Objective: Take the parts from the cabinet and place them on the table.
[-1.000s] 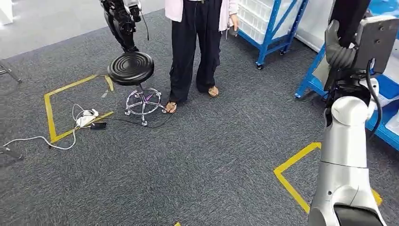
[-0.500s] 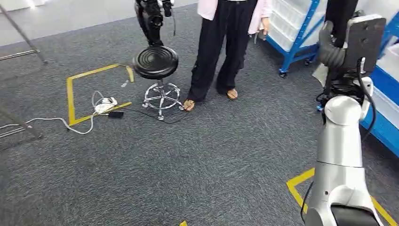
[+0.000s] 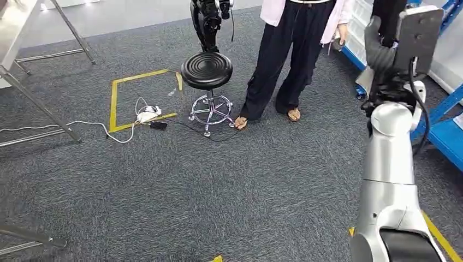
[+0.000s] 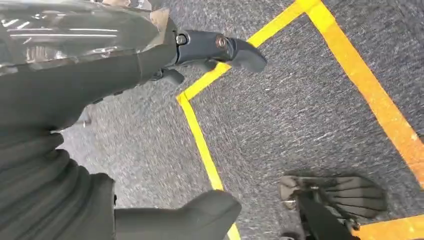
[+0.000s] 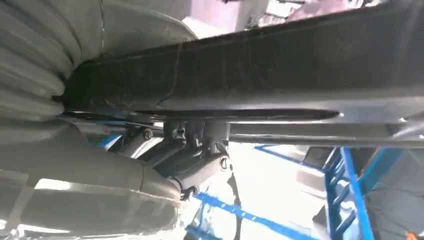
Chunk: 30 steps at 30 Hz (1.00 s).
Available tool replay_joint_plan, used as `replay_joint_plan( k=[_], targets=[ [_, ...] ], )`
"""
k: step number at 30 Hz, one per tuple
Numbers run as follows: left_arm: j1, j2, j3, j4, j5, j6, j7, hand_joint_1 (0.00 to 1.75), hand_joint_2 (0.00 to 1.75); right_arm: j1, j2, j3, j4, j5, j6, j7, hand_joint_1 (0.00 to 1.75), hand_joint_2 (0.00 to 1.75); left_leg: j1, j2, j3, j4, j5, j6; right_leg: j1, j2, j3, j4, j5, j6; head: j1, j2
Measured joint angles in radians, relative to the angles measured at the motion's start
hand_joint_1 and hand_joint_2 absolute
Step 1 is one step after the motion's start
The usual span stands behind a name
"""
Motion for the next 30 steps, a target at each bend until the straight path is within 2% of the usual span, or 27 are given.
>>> replay_joint_plan(
  k=[1, 2, 3, 4, 5, 6, 7, 8, 11, 12, 13, 14, 16, 17, 18, 19, 20, 21, 22, 23, 24, 25, 26, 27, 28, 29, 30],
  targets=[
    [-0.001, -0.003, 0.001, 0.000, 0.004, 0.003, 0.000, 0.00, 1.75, 0.000, 0.000, -0.001, 0.003, -0.006, -0.003, -0.005, 1.75, 1.75, 0.000, 0.005, -0.038, 0.075, -0.027, 0.000, 0.004, -0.011, 0.000, 0.000, -0.001, -0.002, 0.000, 0.000],
    [0.000, -0.005, 0.004, 0.000, 0.007, 0.007, 0.000, 0.00, 1.75, 0.002, 0.004, -0.002, 0.008, -0.013, -0.005, -0.012, 1.75, 1.75, 0.000, 0.005, -0.061, 0.118, -0.033, 0.001, 0.007, -0.023, 0.000, 0.000, -0.003, -0.004, 0.000, 0.000],
    [0.001, -0.006, 0.006, 0.000, 0.008, 0.008, 0.000, 0.00, 1.75, 0.002, 0.007, -0.003, 0.013, -0.016, -0.007, -0.016, 1.75, 1.75, 0.000, 0.005, -0.055, 0.103, -0.016, 0.005, 0.010, -0.034, 0.001, 0.000, -0.004, -0.006, 0.000, 0.000],
    [0.001, -0.006, 0.007, 0.000, 0.008, 0.008, 0.000, 0.00, 1.75, 0.002, 0.010, -0.004, 0.016, -0.018, -0.008, -0.018, 1.75, 1.75, -0.002, 0.006, -0.025, 0.043, 0.020, 0.011, 0.012, -0.043, 0.002, 0.000, -0.005, -0.007, 0.000, 0.000],
    [0.001, -0.006, 0.008, 0.000, 0.008, 0.008, 0.000, 0.00, 1.75, 0.002, 0.012, -0.004, 0.017, -0.018, -0.008, -0.018, 1.75, 1.75, -0.005, 0.012, 0.022, -0.044, 0.061, 0.019, 0.013, -0.053, 0.005, 0.000, -0.007, -0.009, 0.000, 0.000],
    [0.001, -0.006, 0.010, 0.000, 0.008, 0.009, 0.000, 0.00, 1.75, 0.001, 0.013, -0.005, 0.017, -0.018, -0.009, -0.018, 1.75, 1.75, -0.012, 0.037, 0.074, -0.134, 0.095, 0.029, 0.015, -0.061, 0.009, 0.000, -0.009, -0.012, 0.000, 0.000],
    [-0.001, -0.005, 0.011, -0.001, 0.008, 0.009, 0.000, 0.00, 1.75, 0.001, 0.015, -0.005, 0.017, -0.018, -0.009, -0.019, 1.75, 1.75, -0.026, 0.085, 0.100, -0.184, 0.087, 0.038, 0.018, -0.070, 0.010, -0.001, -0.011, -0.011, 0.001, 0.000],
    [-0.002, -0.006, 0.012, -0.001, 0.008, 0.009, 0.000, 0.00, 1.75, -0.002, 0.015, -0.006, 0.019, -0.018, -0.011, -0.020, 1.75, 1.75, -0.029, 0.074, 0.100, -0.190, 0.092, 0.040, 0.024, -0.076, 0.009, -0.003, -0.013, -0.007, 0.002, 0.000],
    [-0.003, -0.006, 0.015, -0.001, 0.009, 0.010, 0.000, 0.00, 1.75, -0.001, 0.020, -0.009, 0.025, -0.019, -0.012, -0.020, 1.75, 1.75, -0.035, 0.042, 0.098, -0.199, 0.096, 0.048, 0.021, -0.103, 0.016, -0.010, -0.016, 0.001, 0.000, 0.000],
    [-0.002, -0.007, 0.016, -0.001, 0.010, 0.010, 0.000, 0.00, 1.75, -0.002, 0.022, -0.010, 0.025, -0.020, -0.012, -0.020, 1.75, 1.75, -0.018, 0.033, 0.114, -0.218, 0.108, 0.056, 0.026, -0.094, 0.005, -0.003, -0.024, 0.007, 0.002, 0.000],
    [-0.003, -0.008, 0.022, -0.001, 0.011, 0.011, -0.001, 0.00, 1.75, -0.003, 0.021, -0.014, 0.027, -0.021, -0.012, -0.021, 1.75, 1.75, -0.021, 0.024, 0.120, -0.226, 0.112, 0.058, 0.020, -0.046, -0.001, 0.032, -0.038, 0.008, 0.002, 0.000],
    [-0.005, -0.008, 0.023, -0.002, 0.013, 0.011, -0.001, 0.00, 1.75, -0.005, 0.022, -0.014, 0.029, -0.021, -0.012, -0.021, 1.75, 1.75, -0.019, 0.016, 0.119, -0.226, 0.114, 0.062, 0.018, -0.021, -0.033, 0.093, -0.065, 0.003, 0.004, 0.000],
    [-0.009, -0.010, 0.023, -0.002, 0.014, 0.011, -0.002, 0.00, 1.75, -0.003, 0.020, -0.014, 0.035, -0.021, -0.012, -0.021, 1.75, 1.75, -0.017, -0.008, 0.119, -0.226, 0.114, 0.063, 0.012, -0.003, -0.113, 0.244, -0.120, 0.001, 0.007, 0.000],
    [-0.009, -0.012, 0.023, -0.002, 0.012, 0.011, -0.002, 0.00, 1.75, -0.001, 0.020, -0.015, 0.039, -0.021, -0.012, -0.021, 1.75, 1.75, -0.016, -0.021, 0.119, -0.225, 0.113, 0.063, 0.009, -0.002, -0.139, 0.289, -0.125, 0.008, 0.007, 0.000],
    [-0.009, -0.013, 0.024, -0.002, 0.010, 0.011, -0.002, 0.00, 1.75, 0.000, 0.021, -0.015, 0.043, -0.021, -0.012, -0.021, 1.75, 1.75, -0.015, -0.034, 0.120, -0.225, 0.113, 0.062, 0.005, -0.002, -0.144, 0.288, -0.117, 0.016, 0.006, 0.000],
    [-0.008, -0.014, 0.024, -0.002, 0.010, 0.011, -0.003, 0.00, 1.75, 0.000, 0.021, -0.015, 0.047, -0.021, -0.012, -0.021, 1.75, 1.75, -0.011, -0.049, 0.120, -0.222, 0.113, 0.060, -0.001, -0.002, -0.126, 0.236, -0.087, 0.030, 0.007, 0.000],
    [-0.008, -0.015, 0.024, -0.002, 0.010, 0.011, -0.003, 0.00, 1.75, 0.000, 0.022, -0.015, 0.048, -0.021, -0.012, -0.021, 1.75, 1.75, -0.006, -0.063, 0.120, -0.218, 0.111, 0.055, -0.008, 0.001, -0.088, 0.151, -0.045, 0.046, 0.007, 0.000],
    [-0.009, -0.015, 0.024, -0.002, 0.010, 0.011, -0.005, 0.00, 1.75, 0.000, 0.022, -0.015, 0.048, -0.020, -0.012, -0.021, 1.75, 1.75, -0.001, -0.076, 0.119, -0.210, 0.105, 0.047, -0.017, 0.017, -0.043, 0.056, -0.004, 0.061, 0.007, 0.000],
    [-0.008, -0.014, 0.024, -0.002, 0.009, 0.011, -0.005, 0.00, 1.75, 0.000, 0.022, -0.014, 0.051, -0.020, -0.012, -0.022, 1.75, 1.75, 0.000, -0.086, 0.114, -0.201, 0.100, 0.038, -0.026, 0.050, -0.020, 0.004, 0.002, 0.067, 0.009, 0.000],
    [-0.009, -0.013, 0.024, -0.002, 0.008, 0.011, -0.005, 0.00, 1.75, -0.001, 0.023, -0.014, 0.052, -0.020, -0.012, -0.024, 1.75, 1.75, -0.004, -0.097, 0.107, -0.191, 0.096, 0.030, -0.016, 0.047, -0.009, -0.001, 0.004, 0.055, 0.010, 0.000],
    [-0.008, -0.014, 0.024, -0.002, 0.007, 0.011, -0.005, 0.00, 1.75, 0.001, 0.024, -0.014, 0.053, -0.019, -0.012, -0.026, 1.75, 1.75, -0.002, -0.102, 0.104, -0.195, 0.100, 0.024, -0.013, 0.036, -0.012, 0.002, 0.004, 0.046, 0.008, 0.000],
    [-0.005, -0.015, 0.024, -0.001, 0.006, 0.011, -0.004, 0.00, 1.75, 0.003, 0.026, -0.015, 0.053, -0.019, -0.012, -0.026, 1.75, 1.75, 0.001, -0.108, 0.103, -0.199, 0.103, 0.019, -0.008, 0.031, -0.014, 0.003, 0.005, 0.041, 0.008, 0.000],
    [-0.002, -0.015, 0.024, -0.001, 0.006, 0.011, -0.003, 0.00, 1.75, 0.004, 0.031, -0.015, 0.053, -0.017, -0.012, -0.026, 1.75, 1.75, 0.003, -0.117, 0.100, -0.201, 0.107, 0.013, -0.008, 0.022, -0.014, 0.002, 0.009, 0.034, 0.009, 0.000],
    [-0.001, -0.014, 0.024, -0.001, 0.005, 0.011, -0.001, 0.00, 1.75, 0.003, 0.033, -0.016, 0.053, -0.016, -0.012, -0.026, 1.75, 1.75, 0.004, -0.120, 0.099, -0.200, 0.106, 0.012, -0.013, 0.017, -0.013, -0.001, 0.011, 0.030, 0.008, 0.000],
    [0.000, -0.015, 0.024, -0.001, 0.004, 0.011, 0.001, 0.00, 1.75, 0.002, 0.034, -0.016, 0.052, -0.014, -0.012, -0.026, 1.75, 1.75, 0.001, -0.064, 0.091, -0.182, 0.091, 0.007, -0.015, 0.010, -0.010, -0.004, 0.013, 0.024, 0.008, 0.000],
    [0.000, -0.016, 0.024, -0.001, 0.003, 0.011, 0.002, 0.00, 1.75, 0.002, 0.035, -0.018, 0.052, -0.014, -0.012, -0.026, 1.75, 1.75, -0.001, -0.032, 0.078, -0.152, 0.072, 0.004, -0.013, 0.004, -0.009, -0.004, 0.011, 0.016, 0.002, 0.000],
    [-0.001, -0.016, 0.024, -0.001, 0.001, 0.010, 0.002, 0.00, 1.75, 0.002, 0.035, -0.019, 0.052, -0.010, -0.012, -0.026, 1.75, 1.75, 0.002, -0.010, 0.045, -0.084, 0.037, -0.001, -0.008, -0.004, -0.008, -0.004, 0.010, 0.008, 0.002, 0.000]
  ],
)
